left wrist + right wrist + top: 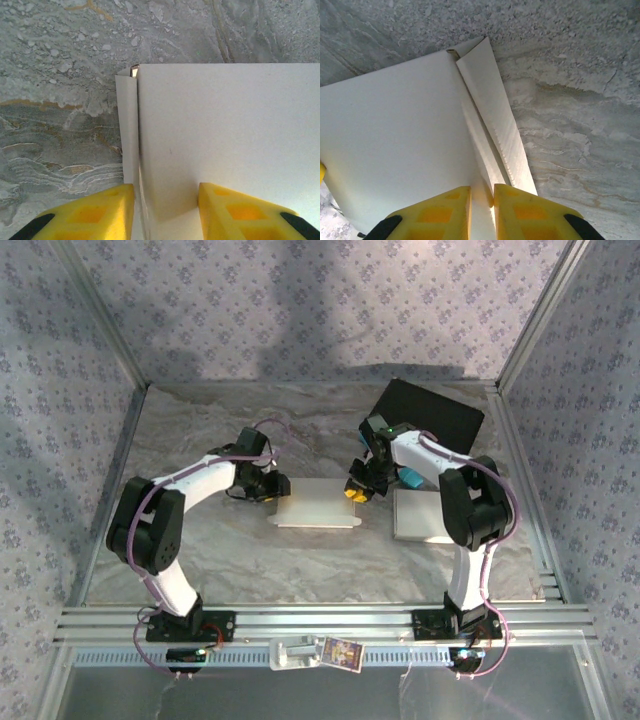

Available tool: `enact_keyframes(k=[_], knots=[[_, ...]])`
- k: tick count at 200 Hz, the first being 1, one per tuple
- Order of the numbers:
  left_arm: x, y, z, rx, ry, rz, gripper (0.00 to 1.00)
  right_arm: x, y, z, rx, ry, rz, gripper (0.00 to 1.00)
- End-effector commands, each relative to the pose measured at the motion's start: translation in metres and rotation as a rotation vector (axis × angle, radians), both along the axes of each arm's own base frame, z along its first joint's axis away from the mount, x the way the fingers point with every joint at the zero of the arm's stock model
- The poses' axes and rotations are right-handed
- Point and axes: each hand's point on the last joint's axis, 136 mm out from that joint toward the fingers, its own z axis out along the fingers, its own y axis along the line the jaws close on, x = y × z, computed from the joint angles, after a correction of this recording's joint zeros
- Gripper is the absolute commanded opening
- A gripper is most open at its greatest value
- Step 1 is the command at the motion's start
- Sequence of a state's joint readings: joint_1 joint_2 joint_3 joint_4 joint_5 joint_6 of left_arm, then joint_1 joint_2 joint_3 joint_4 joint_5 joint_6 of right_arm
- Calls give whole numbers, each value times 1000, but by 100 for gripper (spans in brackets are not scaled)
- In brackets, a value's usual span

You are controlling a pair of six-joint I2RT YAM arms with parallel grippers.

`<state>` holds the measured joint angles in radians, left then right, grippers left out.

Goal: Fold the paper box

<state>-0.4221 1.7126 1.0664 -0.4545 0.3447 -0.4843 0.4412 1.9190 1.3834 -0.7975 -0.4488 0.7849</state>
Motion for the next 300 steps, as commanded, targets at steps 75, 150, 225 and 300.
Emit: enact_keyframes(k=[75,150,225,300], knots=[[-18,-2,5,-51,41,55,31,-10,3,-9,-27,31,18,18],[-41,16,-15,89,93,-11,42,-17,-6,-10,-75,21,58,22],[-27,6,13,82,34,-24,44,-18,-2,5,-114,-26,157,31],[-21,18,48,143,20,47,52,-20,8,16,-53,-82,169,48]])
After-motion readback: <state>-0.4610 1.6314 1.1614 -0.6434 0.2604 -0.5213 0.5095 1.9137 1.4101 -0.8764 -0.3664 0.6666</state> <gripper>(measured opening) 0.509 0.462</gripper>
